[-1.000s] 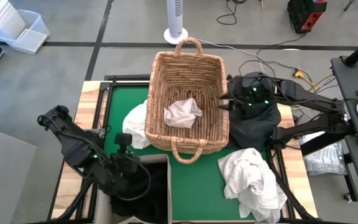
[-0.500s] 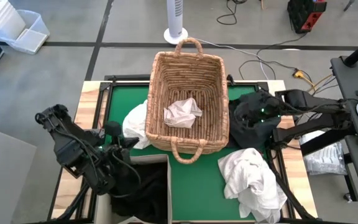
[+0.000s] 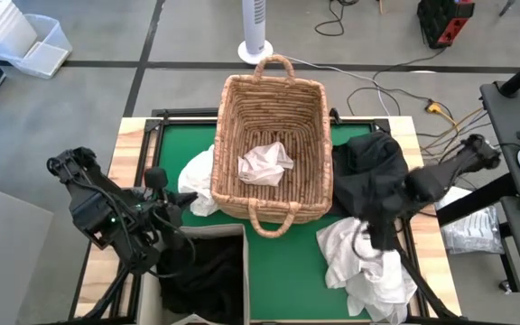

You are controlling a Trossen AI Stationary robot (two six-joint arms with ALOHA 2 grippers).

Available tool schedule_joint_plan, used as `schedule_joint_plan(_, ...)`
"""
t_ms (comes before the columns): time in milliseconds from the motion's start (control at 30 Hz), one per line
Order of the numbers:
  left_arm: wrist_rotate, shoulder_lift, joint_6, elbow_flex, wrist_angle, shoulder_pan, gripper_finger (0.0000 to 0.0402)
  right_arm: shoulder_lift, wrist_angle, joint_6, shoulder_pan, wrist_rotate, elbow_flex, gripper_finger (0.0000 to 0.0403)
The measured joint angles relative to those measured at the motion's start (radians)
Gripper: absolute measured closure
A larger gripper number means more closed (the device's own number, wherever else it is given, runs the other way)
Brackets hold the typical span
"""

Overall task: Sort clothes
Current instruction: Put the bottom white shirt into the brown laundry bin

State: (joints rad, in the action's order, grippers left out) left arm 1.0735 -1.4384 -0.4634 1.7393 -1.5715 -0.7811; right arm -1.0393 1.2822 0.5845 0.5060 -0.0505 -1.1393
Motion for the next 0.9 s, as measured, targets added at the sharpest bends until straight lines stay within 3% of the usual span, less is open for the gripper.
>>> schedule_joint_plan(300, 0.028, 0.000, 0.001, 0.000, 0.000, 0.000, 0.0401, -0.105, -0.133, 0.295, 0.211, 0.051, 0.128, 0.0162)
schedule_joint_plan(400, 0.028, -0.001, 0.001, 0.000, 0.000, 0.000, 0.0401, -0.156, -0.222, 0.342, 0.242, 0.051, 0.150, 0.0138)
schedule_joint_plan(600, 0.028, -0.001, -0.009, 0.000, 0.003, 0.000, 0.0401, -0.291, -0.222, 0.393, 0.252, 0.047, 0.164, 0.0101)
schedule_joint_plan(767, 0.028, -0.001, -0.017, 0.000, 0.005, 0.000, 0.0401, -0.400, -0.225, 0.432, 0.251, 0.027, 0.164, 0.0094)
schedule_joint_plan(900, 0.028, -0.001, -0.025, -0.001, 0.007, 0.000, 0.0401, -0.463, -0.226, 0.443, 0.252, -0.002, 0.152, 0.0118)
